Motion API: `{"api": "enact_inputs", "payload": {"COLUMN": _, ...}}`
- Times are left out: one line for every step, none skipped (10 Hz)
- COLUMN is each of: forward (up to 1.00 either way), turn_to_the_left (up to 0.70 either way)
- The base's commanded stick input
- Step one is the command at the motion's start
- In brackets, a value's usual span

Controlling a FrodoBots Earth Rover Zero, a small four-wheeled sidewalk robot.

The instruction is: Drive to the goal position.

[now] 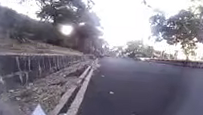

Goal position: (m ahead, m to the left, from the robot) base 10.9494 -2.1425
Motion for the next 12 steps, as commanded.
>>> {"api": "enact_inputs", "payload": {"forward": 0.50, "turn_to_the_left": 0.00}}
{"api": "enact_inputs", "payload": {"forward": 0.50, "turn_to_the_left": 0.00}}
{"api": "enact_inputs", "payload": {"forward": 0.50, "turn_to_the_left": 0.00}}
{"api": "enact_inputs", "payload": {"forward": 0.50, "turn_to_the_left": 0.00}}
{"api": "enact_inputs", "payload": {"forward": 0.50, "turn_to_the_left": 0.00}}
{"api": "enact_inputs", "payload": {"forward": 0.50, "turn_to_the_left": 0.00}}
{"api": "enact_inputs", "payload": {"forward": 0.50, "turn_to_the_left": 0.00}}
{"api": "enact_inputs", "payload": {"forward": 0.50, "turn_to_the_left": 0.00}}
{"api": "enact_inputs", "payload": {"forward": 0.50, "turn_to_the_left": 0.00}}
{"api": "enact_inputs", "payload": {"forward": 0.50, "turn_to_the_left": 0.00}}
{"api": "enact_inputs", "payload": {"forward": 0.50, "turn_to_the_left": 0.00}}
{"api": "enact_inputs", "payload": {"forward": 0.50, "turn_to_the_left": 0.00}}
